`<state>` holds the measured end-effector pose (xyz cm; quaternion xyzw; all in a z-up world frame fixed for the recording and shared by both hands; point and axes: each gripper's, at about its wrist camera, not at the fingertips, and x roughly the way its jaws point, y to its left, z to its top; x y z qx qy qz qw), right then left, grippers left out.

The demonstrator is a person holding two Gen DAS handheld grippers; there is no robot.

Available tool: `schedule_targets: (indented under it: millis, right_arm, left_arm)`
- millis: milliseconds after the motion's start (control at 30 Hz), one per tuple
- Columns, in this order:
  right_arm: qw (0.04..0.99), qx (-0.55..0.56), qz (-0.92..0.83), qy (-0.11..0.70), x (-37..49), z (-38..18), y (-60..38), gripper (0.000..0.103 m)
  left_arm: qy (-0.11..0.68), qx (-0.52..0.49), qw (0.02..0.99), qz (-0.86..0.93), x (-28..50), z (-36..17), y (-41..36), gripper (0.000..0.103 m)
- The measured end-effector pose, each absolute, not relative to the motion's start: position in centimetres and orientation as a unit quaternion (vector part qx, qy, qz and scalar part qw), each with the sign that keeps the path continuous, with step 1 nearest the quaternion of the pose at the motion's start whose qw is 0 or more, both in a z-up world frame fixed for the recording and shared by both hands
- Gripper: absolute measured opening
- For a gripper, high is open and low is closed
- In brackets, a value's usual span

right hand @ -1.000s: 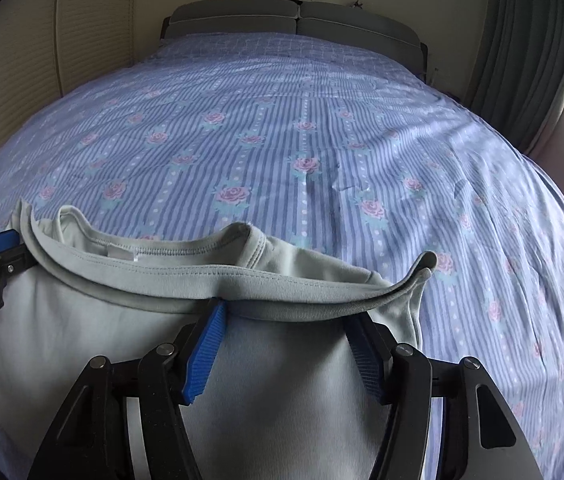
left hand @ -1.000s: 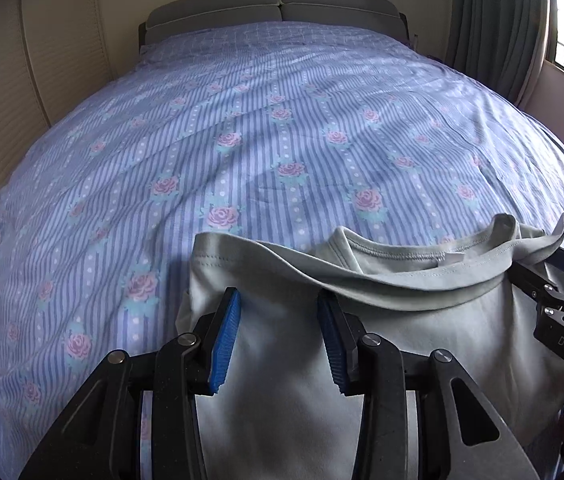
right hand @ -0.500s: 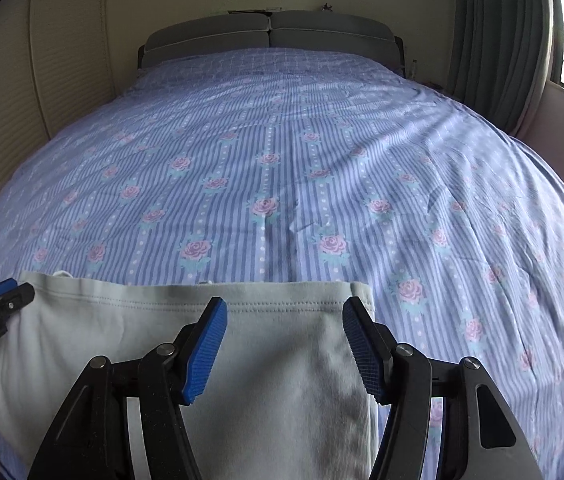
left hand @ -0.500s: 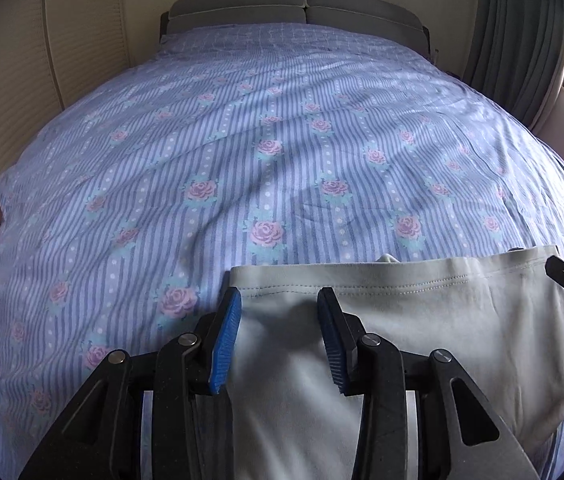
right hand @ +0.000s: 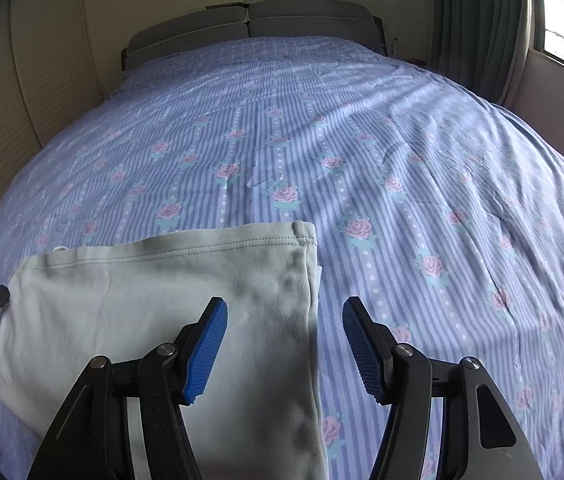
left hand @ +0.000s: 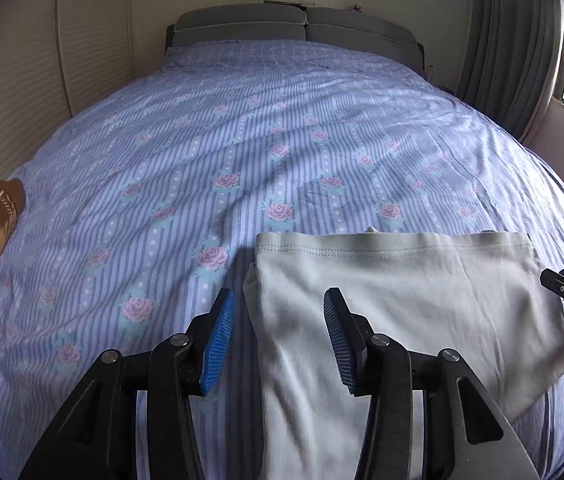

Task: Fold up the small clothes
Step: 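Lay the folded hem on the collar and open both tools, then move both tools to the folded shirt's side edge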

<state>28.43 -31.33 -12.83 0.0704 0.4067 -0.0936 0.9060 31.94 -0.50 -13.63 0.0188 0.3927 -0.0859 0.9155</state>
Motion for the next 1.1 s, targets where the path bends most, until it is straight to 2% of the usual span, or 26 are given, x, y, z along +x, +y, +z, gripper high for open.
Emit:
schedule_targets:
  millis: [333,700,1100]
  right_arm:
    - [0.897,0.042,-0.099,0.430,23.6,-14.9,-31.0,0.060]
    - [0.903,0.040,-0.109,0.415,20.8,-14.2,-31.4,0.062]
    - [0.889,0.047,-0.121,0.438,18.4,-15.7,-32.7,0.063]
  left_arm:
    - [0.421,0.032,0.904,-0.062,27.7,-16.8,1.1,0.047]
    - [0.405,0.058,0.910,-0.061,24.6,-16.2,0.5,0.046]
    - [0.410,0.050,0.910,-0.045,22.7,-17.4,1.2,0.047]
